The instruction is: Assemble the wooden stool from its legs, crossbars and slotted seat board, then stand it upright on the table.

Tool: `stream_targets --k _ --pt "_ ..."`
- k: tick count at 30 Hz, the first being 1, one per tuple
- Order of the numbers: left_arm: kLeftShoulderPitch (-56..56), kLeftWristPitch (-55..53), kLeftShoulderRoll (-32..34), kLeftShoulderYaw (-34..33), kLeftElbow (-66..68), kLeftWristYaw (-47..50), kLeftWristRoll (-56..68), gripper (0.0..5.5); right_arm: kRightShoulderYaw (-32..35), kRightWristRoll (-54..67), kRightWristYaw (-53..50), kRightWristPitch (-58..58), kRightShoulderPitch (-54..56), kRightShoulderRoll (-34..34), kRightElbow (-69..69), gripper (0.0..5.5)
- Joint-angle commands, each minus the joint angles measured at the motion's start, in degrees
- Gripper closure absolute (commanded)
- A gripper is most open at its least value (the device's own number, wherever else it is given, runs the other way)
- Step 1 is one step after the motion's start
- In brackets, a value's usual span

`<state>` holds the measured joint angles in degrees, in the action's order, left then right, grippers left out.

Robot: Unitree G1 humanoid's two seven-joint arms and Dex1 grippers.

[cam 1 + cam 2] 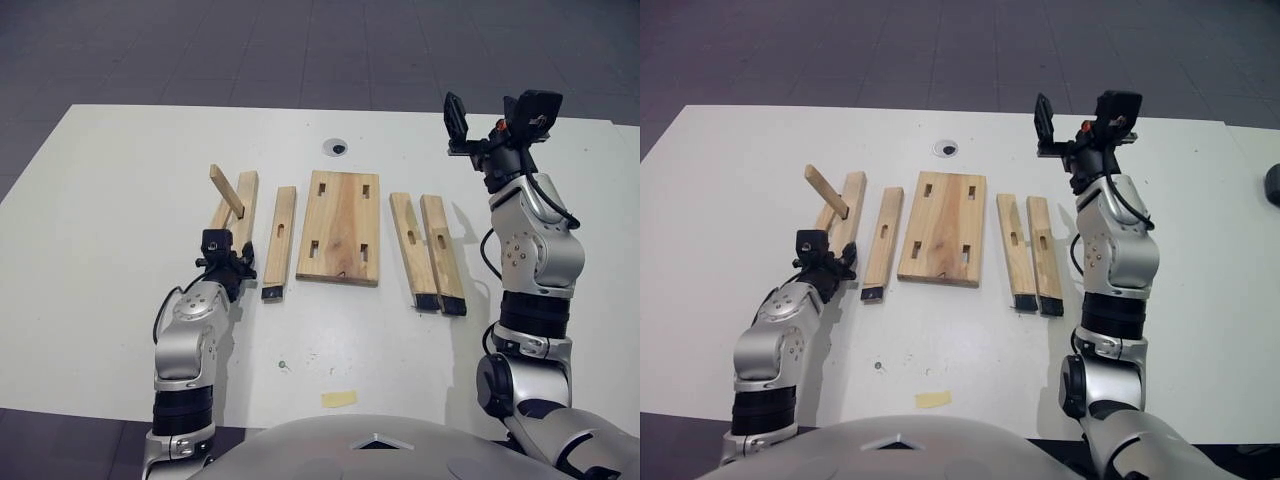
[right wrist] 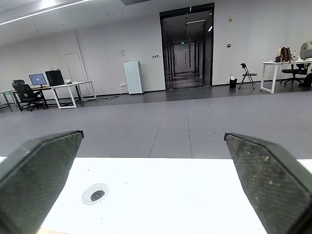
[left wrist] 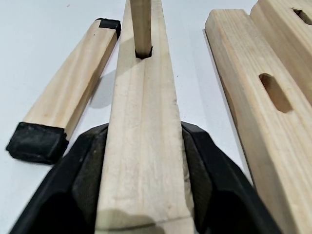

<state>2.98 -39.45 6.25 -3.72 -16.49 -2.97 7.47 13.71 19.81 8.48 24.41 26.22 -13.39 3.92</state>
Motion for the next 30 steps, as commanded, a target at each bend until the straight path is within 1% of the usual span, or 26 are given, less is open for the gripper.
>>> stream_targets --k 1,4,6,9,11,14,17,21,29,30 --pt "0.40 4.00 1.45 1.55 1.36 -0.34 -2.41 3.46 0.05 0.77 -0.03 1.34 1.27 0.12 -0.58 0.10" --pt "-0.16 12.82 1.69 2.20 -0.24 -0.91 -3.76 3.46 2.50 5.82 -0.27 7.37 3.52 0.87 -2.34 0.10" --pt "-0.54 19.94 2.44 2.62 -2.51 -2.76 -3.87 3.46 8.65 18.88 -0.12 19.36 7.79 1.72 -5.08 0.10" --pt "-1.35 26.13 3.69 3.49 -5.13 -5.17 -4.14 3.46 15.44 36.86 -0.78 32.48 13.13 2.39 -8.03 0.10" --pt "-2.42 28.25 4.39 4.76 -6.06 -6.57 -4.87 3.46 16.48 42.19 -2.51 38.24 15.54 2.25 -9.77 0.10" --pt "-3.48 29.44 5.39 7.42 -7.51 -8.84 -5.83 3.46 14.86 47.30 -4.47 43.30 19.19 3.73 -10.73 0.10" --pt "-4.43 30.15 5.81 10.12 -8.36 -10.73 -6.51 3.46 11.98 47.42 -5.04 44.02 22.02 5.39 -12.30 0.10" --pt "-5.68 30.12 5.68 11.80 -8.74 -11.71 -6.75 3.46 8.61 43.45 -2.63 40.31 24.23 5.81 -17.08 0.10" --pt "-5.42 30.25 5.84 13.95 -8.79 -12.42 -7.39 3.46 7.45 38.87 2.80 33.12 27.86 6.77 -26.27 0.10" --pt "-5.31 30.34 5.93 14.04 -8.65 -12.47 -7.57 3.46 7.64 38.37 3.24 32.33 28.47 6.86 -27.64 0.30"
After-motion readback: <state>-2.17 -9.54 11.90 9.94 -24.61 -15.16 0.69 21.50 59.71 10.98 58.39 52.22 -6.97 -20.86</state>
